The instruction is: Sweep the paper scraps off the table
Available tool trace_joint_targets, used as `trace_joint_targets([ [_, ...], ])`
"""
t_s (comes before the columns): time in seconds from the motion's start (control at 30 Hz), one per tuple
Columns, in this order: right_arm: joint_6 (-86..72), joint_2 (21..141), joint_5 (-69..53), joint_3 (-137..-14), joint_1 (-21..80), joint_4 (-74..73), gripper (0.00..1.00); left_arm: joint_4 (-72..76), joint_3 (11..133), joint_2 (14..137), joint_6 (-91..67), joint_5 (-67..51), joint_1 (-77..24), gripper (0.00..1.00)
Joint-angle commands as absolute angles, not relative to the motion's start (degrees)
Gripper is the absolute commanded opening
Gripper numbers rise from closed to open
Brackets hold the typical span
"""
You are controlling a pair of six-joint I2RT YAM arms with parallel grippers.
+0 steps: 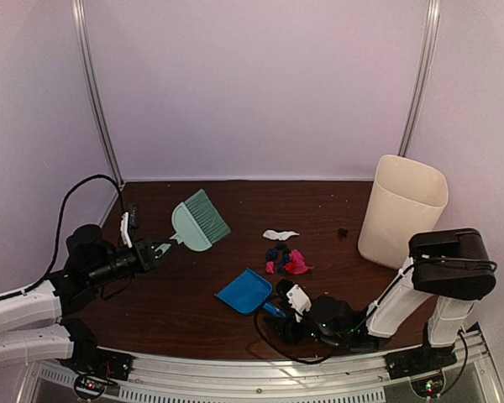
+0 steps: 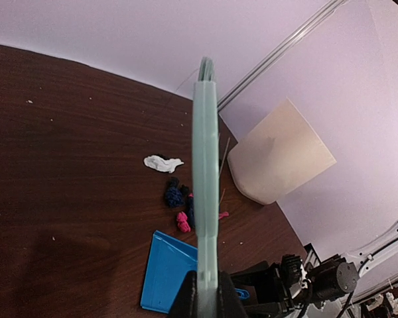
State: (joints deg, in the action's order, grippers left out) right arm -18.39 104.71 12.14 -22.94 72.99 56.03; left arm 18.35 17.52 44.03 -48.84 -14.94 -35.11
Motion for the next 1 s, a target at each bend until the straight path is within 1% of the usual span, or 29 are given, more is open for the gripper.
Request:
trace_joint_targets([
  [0.0, -16.46, 108.01, 13.59, -25.20, 74.13, 64.60, 0.62, 21.09, 19.66, 43.97, -47.57, -14.14, -35.42, 0.00],
  [0.2, -14.22, 110.54, 16.94, -28.12, 74.18, 63.21, 0.54, 20.88, 19.67, 43.71, -47.55, -14.24, -35.42, 0.00],
  [0.3, -13.41, 111.22, 18.16, -29.36, 74.18, 61.86, 0.52, 20.66, 19.69, 43.47, -47.46, -14.01, -35.42, 0.00],
  [0.5, -13.26, 111.88, 20.09, -29.86, 74.18, 59.92, 0.51, 20.48, 19.72, 43.38, -47.37, -14.06, -35.42, 0.00],
  [0.7, -14.66, 110.48, 20.65, -26.34, 74.18, 61.21, 0.52, 20.26, 19.69, 43.14, -47.29, -13.83, -35.42, 0.00],
  [0.97, -14.86, 111.15, 20.21, -26.05, 74.18, 61.73, 0.46, 20.61, 19.69, 43.43, -47.46, -13.99, -35.42, 0.00],
])
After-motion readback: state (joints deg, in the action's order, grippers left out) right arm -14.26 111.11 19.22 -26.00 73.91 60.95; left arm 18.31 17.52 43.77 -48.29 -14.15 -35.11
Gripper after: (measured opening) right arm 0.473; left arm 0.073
